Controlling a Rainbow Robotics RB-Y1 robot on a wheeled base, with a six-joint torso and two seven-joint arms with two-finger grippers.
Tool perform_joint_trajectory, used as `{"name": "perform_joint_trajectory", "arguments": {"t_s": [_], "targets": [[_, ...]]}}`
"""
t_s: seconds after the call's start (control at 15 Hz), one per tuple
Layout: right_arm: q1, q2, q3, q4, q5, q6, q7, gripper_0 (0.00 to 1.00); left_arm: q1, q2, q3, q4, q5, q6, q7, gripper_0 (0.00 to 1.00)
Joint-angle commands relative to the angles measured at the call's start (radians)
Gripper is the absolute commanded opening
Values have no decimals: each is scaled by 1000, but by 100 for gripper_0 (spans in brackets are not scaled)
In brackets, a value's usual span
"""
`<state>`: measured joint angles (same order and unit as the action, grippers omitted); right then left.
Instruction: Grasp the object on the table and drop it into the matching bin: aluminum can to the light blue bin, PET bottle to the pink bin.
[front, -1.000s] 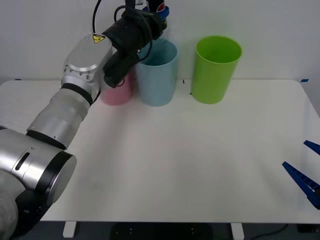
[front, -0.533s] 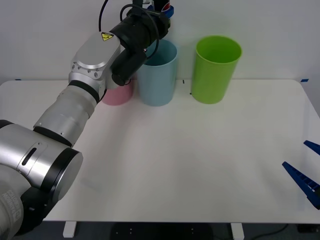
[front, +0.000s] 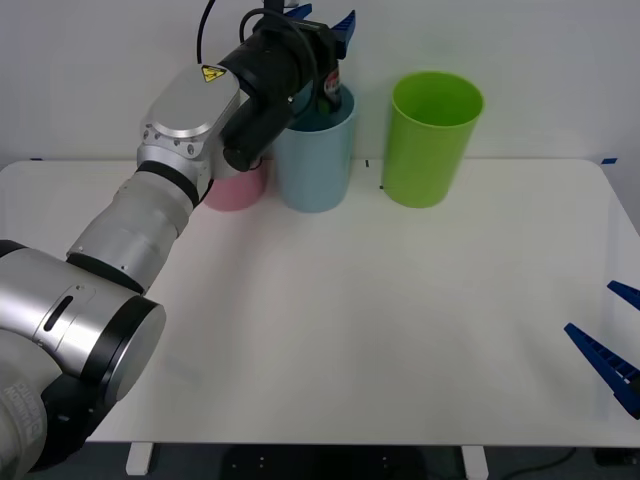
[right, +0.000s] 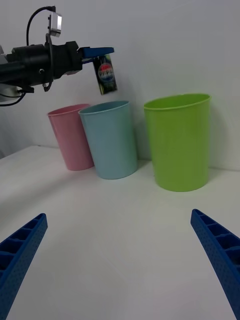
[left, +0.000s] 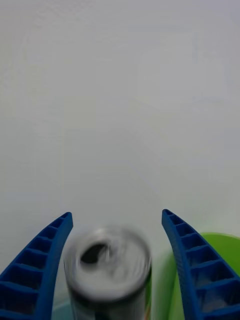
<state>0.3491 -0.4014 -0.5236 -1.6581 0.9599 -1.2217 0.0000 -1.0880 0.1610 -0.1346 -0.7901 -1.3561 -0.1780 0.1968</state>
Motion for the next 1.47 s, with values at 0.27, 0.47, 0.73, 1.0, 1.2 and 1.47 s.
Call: {"name": "perform_joint_trajectory", "arguments": {"t_s": [0.27,0.47,0.73,1.0,1.2,1.47], "targets": [[0,0,0,0,0,0,0,100,2,2,1,0,14,0,0,100],[0,0,0,0,0,0,0,100,2,2,1,-1,26,-6,1,100],[0,0,0,0,0,0,0,100,7,5,1,0,51,-32,0,100],[0,0,0,0,0,0,0,100,20,45,-14,-1,150,-137,-8,100],[0,0,0,0,0,0,0,100,69,143,-151,-84,347,-144,-16,100],[0,0,0,0,0,0,0,100,235,255,-192,-307,445,-117,-20,100]]}}
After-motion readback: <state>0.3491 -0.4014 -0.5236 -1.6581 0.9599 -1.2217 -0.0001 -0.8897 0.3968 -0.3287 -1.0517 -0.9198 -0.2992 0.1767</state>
